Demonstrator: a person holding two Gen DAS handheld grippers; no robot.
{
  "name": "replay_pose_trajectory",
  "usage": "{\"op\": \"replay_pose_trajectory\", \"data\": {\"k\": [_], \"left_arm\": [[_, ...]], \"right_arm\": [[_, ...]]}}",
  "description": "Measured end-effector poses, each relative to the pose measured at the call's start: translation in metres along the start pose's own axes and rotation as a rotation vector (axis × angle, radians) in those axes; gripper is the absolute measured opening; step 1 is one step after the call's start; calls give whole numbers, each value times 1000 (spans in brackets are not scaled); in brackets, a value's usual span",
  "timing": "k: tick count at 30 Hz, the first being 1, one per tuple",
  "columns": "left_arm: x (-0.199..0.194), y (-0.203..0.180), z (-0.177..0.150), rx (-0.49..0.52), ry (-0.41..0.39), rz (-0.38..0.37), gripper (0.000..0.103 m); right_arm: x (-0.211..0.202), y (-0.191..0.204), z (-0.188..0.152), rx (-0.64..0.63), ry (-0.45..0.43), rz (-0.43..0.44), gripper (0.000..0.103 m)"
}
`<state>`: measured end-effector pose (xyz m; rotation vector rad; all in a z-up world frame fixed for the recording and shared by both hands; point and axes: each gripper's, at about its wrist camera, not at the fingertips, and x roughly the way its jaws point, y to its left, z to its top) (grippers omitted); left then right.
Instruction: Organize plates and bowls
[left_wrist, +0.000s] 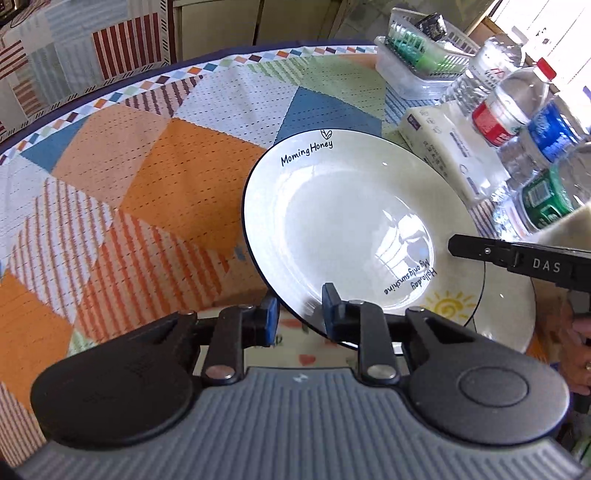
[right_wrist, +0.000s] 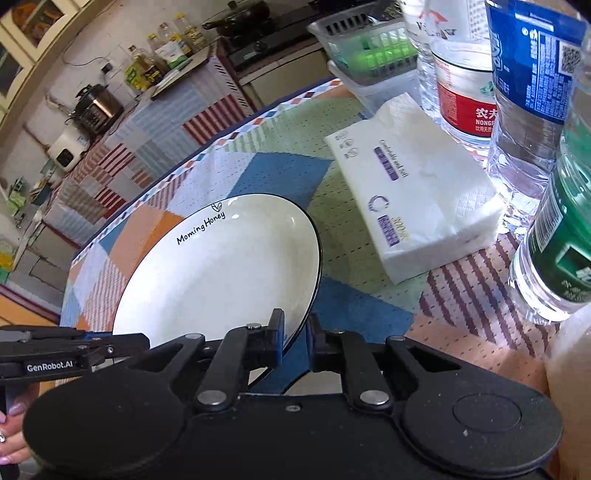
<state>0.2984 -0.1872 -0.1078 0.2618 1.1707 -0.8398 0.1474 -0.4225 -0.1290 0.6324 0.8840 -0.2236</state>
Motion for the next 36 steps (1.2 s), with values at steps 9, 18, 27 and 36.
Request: {"op": "replay_pose_trajectory", "data": {"k": [9,18,27,36], "left_arm": [[-77,10,-51,3,-98,11,23],[-141,0,-84,55,-168,84,23],[-162,-5,-118,97,-157,102,23],[-145,12,-146,48,-103,101,23]], "right_arm": [[-49,47,-29,-99,-35,102,18],[-88,77,-59,-143,-85,190,19],[-101,90,-88,-167,-35,185,20],[-89,92,-117,-166,5,194,21]]}}
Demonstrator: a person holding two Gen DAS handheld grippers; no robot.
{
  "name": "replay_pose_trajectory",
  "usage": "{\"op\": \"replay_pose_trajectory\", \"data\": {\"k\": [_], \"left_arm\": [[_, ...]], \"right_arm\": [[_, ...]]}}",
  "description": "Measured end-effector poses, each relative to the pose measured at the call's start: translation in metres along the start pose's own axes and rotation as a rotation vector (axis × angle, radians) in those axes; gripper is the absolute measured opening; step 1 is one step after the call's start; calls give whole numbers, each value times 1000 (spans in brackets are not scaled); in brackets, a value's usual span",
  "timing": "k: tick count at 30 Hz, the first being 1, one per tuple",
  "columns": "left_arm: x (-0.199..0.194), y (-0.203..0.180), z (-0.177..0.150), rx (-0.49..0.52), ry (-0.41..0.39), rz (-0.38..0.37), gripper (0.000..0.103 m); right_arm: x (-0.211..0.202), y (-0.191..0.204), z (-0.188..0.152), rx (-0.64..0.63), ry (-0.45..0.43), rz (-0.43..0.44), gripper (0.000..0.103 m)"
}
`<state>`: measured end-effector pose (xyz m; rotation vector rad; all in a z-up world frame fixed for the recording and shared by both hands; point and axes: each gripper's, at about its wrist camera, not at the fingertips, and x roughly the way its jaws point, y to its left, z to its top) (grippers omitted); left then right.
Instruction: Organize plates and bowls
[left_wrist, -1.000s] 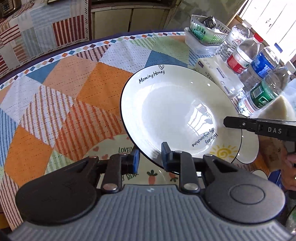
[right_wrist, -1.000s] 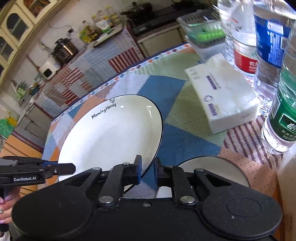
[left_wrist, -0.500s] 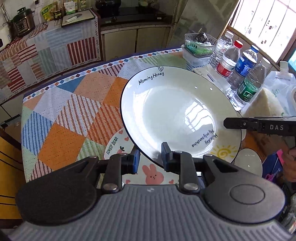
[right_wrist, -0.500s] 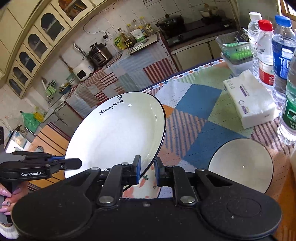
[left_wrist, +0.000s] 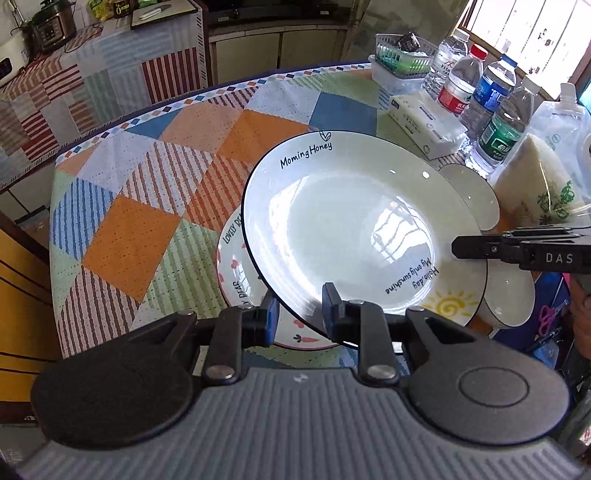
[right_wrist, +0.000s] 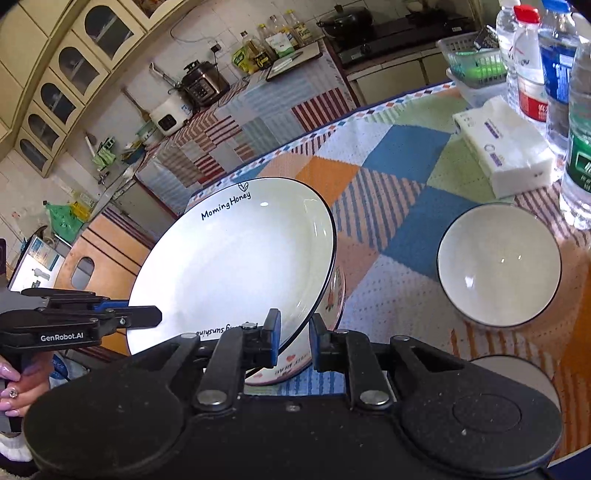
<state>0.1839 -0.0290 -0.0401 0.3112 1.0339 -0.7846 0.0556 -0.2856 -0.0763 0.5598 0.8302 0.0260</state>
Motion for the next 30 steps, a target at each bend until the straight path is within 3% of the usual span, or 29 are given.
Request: {"op": "replay_pose_trajectory", "data": {"k": [15,30], "left_arm": [[39,21,-17,-68,74,22,23],[78,41,-17,-146,176,19,23]], "right_arm": [[42,-10,-16,26,71,12,21],[79,-4,-12,-5,153,-66,21]]}}
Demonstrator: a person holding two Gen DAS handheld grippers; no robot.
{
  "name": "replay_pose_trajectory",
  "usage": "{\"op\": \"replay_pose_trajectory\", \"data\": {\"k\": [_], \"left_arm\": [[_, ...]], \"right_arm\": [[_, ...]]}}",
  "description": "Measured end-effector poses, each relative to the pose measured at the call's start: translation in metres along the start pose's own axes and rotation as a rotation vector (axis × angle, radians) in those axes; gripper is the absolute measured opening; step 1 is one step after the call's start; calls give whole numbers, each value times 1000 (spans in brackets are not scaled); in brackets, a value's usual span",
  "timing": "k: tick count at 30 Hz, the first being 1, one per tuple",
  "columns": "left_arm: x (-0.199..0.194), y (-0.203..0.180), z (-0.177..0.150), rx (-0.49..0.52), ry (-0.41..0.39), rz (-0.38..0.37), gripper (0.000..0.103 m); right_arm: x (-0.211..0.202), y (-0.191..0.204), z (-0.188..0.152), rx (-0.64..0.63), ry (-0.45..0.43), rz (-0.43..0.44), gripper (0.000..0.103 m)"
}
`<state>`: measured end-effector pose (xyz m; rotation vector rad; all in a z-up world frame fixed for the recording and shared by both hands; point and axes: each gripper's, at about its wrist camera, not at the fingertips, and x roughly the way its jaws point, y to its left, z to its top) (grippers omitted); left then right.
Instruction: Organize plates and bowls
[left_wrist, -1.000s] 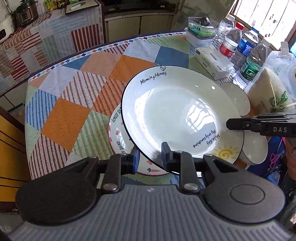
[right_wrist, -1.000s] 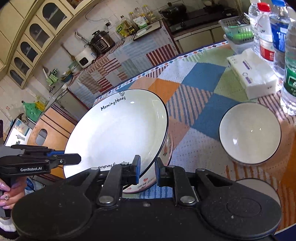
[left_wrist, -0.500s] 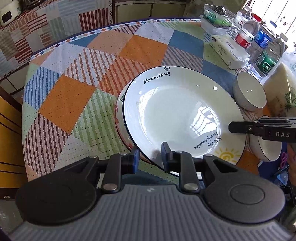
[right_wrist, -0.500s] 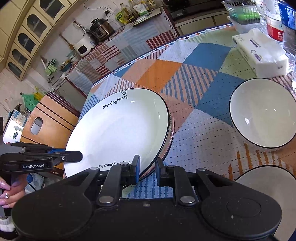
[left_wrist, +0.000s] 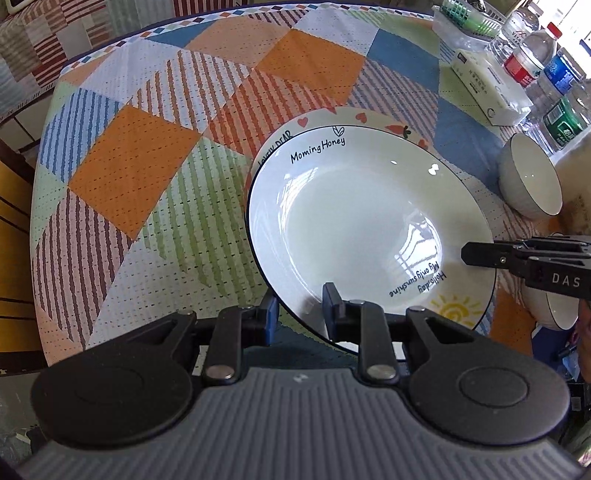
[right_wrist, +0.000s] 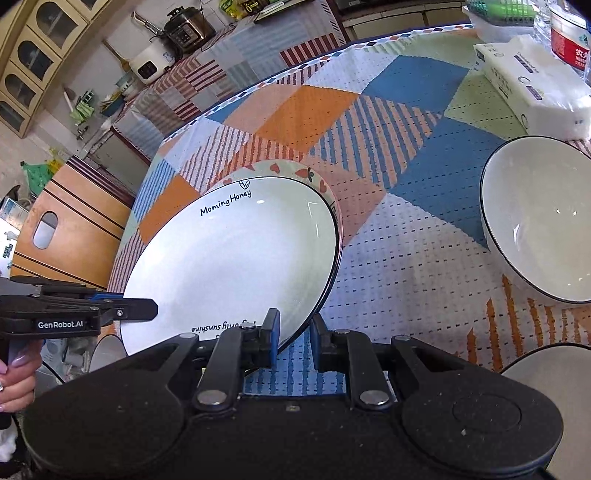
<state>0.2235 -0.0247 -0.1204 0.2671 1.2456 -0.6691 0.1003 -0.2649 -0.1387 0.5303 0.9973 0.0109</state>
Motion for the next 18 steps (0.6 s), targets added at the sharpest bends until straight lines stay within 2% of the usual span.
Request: {"op": "replay_pose_trajectory", "data": {"k": [8,18], "left_arm": [[13,8,3,-44,46,-8,24],[25,2,9,-50,65,19,27]], "right_arm": [[7,21,3,-89,21,-114,21],[18,49,1,-241,-15,-309,29]]}}
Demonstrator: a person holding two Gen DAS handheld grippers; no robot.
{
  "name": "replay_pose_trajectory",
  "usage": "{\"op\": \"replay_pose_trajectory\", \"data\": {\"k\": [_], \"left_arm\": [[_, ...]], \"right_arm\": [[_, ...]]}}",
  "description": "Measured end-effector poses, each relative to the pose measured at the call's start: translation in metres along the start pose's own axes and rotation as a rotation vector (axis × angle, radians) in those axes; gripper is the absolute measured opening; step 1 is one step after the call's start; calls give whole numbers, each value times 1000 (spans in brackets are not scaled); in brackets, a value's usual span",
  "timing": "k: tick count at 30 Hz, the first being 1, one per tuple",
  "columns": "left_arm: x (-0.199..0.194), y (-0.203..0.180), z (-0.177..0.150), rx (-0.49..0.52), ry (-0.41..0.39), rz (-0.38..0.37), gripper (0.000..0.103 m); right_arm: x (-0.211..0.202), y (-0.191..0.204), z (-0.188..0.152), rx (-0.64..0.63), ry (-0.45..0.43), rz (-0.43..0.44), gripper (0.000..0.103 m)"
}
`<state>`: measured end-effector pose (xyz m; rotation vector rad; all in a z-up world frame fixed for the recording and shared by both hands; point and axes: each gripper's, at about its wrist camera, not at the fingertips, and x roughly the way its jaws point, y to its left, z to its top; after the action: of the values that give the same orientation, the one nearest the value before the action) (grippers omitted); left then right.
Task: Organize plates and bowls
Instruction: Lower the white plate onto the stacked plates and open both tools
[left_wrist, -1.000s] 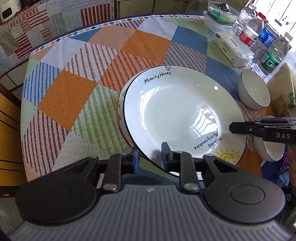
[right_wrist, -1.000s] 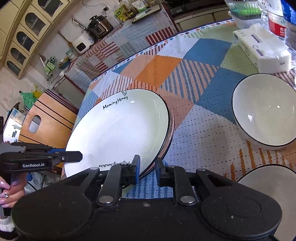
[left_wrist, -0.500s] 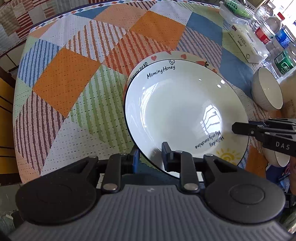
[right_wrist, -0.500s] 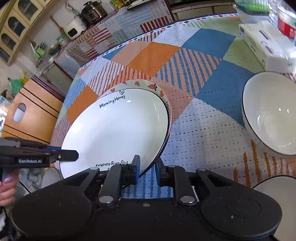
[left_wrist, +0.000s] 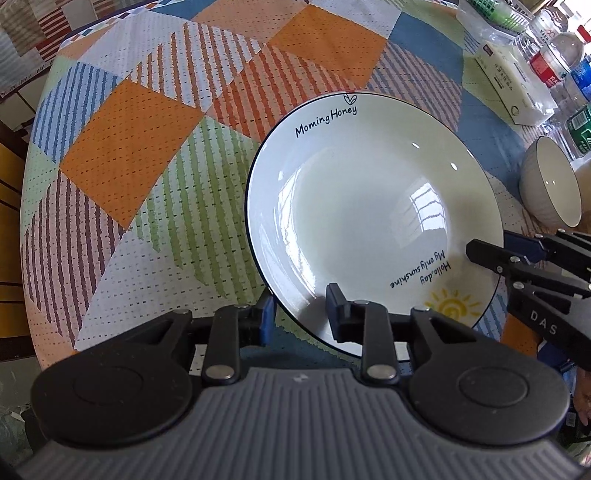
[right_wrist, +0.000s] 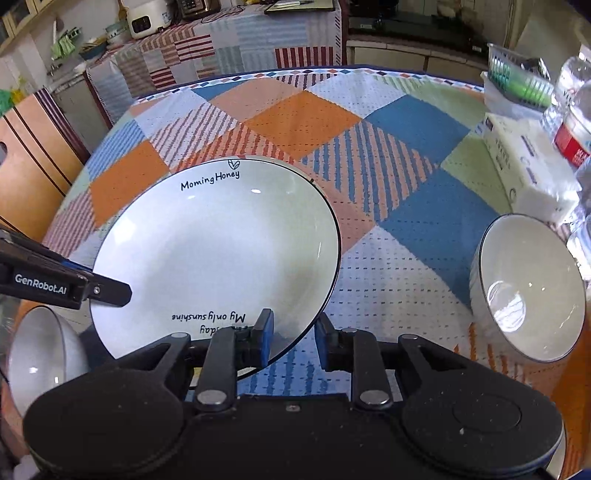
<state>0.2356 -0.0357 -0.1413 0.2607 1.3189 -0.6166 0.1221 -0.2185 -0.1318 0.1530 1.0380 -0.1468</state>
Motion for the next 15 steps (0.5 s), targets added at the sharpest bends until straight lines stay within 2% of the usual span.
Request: {"op": "replay_pose_trajectory", "data": {"k": [4,9,12,15], "left_arm": [[3,-1,2,-6,7,6,28],[-6,-4,-2,14,-15,25,29],[-19,-8,-7,44,-42,34,29],[-38,-12,-13,74,-72,23,30]], "right_arm": [[5,9,3,-51,-22,-65,32],[4,12,3,-75,-41,-103,33],[-10,18,2,-124,-103,-140,33],[-30,24,3,-164,-143,-138,33]]}}
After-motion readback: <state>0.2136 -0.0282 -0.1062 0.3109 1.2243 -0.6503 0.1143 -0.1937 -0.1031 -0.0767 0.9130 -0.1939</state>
